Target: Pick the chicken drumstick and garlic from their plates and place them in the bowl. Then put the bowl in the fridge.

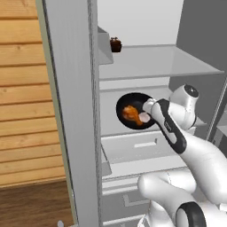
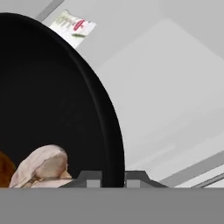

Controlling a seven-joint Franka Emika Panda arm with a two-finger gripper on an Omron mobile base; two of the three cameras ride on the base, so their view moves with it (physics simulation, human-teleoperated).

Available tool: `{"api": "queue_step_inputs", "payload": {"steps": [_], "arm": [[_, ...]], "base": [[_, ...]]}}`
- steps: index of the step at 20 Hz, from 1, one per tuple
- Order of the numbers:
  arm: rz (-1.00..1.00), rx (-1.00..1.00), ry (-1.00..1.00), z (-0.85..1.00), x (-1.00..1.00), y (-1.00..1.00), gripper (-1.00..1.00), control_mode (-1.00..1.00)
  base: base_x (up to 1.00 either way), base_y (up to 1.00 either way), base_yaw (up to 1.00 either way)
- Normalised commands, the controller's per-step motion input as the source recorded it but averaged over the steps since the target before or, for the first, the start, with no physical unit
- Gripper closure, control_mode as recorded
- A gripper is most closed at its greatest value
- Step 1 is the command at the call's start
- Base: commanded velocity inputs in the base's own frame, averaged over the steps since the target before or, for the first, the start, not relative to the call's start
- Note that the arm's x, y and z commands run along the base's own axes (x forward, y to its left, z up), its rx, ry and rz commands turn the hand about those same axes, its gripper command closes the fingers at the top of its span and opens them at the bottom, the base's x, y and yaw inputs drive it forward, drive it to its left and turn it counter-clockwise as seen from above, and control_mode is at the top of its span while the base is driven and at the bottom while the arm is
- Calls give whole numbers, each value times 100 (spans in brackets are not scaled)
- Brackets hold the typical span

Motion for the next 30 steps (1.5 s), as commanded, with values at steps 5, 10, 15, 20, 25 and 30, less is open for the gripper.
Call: {"api": "queue_step_inputs", "payload": {"steps": [5,10,15,20,25,30], "arm": [[0,-8,0,-35,33,18,100,-100],[0,-8,0,-29,7,16,100,-100],[0,-3,-4,-7,2,11,-100,-100],[0,0,-16,4,-16,0,-100,-100],[-1,0,-24,27,-82,0,-100,-100],[-1,0,-4,73,-100,5,-100,-100]], "base": [[0,0,0],[0,0,0],[0,0,0],[0,0,0],[0,0,0],[0,0,0]]}}
